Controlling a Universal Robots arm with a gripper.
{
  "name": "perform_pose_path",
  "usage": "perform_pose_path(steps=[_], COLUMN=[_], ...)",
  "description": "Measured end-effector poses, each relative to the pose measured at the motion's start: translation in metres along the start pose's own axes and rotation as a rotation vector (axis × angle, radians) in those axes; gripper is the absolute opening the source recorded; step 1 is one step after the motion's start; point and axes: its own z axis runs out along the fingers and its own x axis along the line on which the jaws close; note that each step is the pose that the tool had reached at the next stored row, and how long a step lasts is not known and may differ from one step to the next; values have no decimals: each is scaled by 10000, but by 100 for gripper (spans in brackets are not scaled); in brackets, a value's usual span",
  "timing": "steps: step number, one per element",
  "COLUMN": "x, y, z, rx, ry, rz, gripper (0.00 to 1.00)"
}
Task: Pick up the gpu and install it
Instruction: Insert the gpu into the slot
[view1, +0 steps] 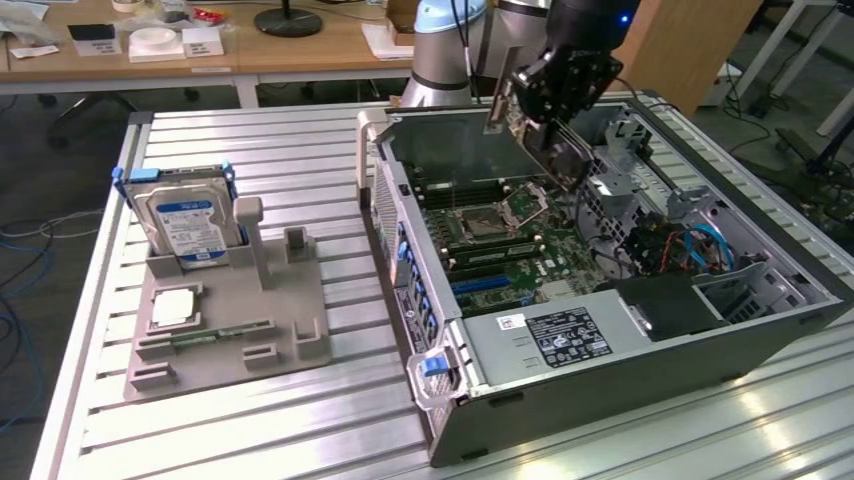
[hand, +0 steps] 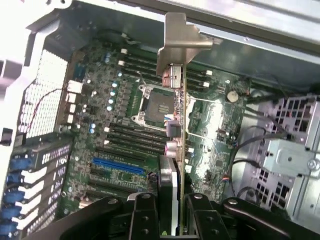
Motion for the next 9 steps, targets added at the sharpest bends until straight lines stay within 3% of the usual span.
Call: perform_pose_path(steps=[9], x=[0], y=[0], z=[1], rx=[-38], ry=[35], rz=[-1639], gripper=[28])
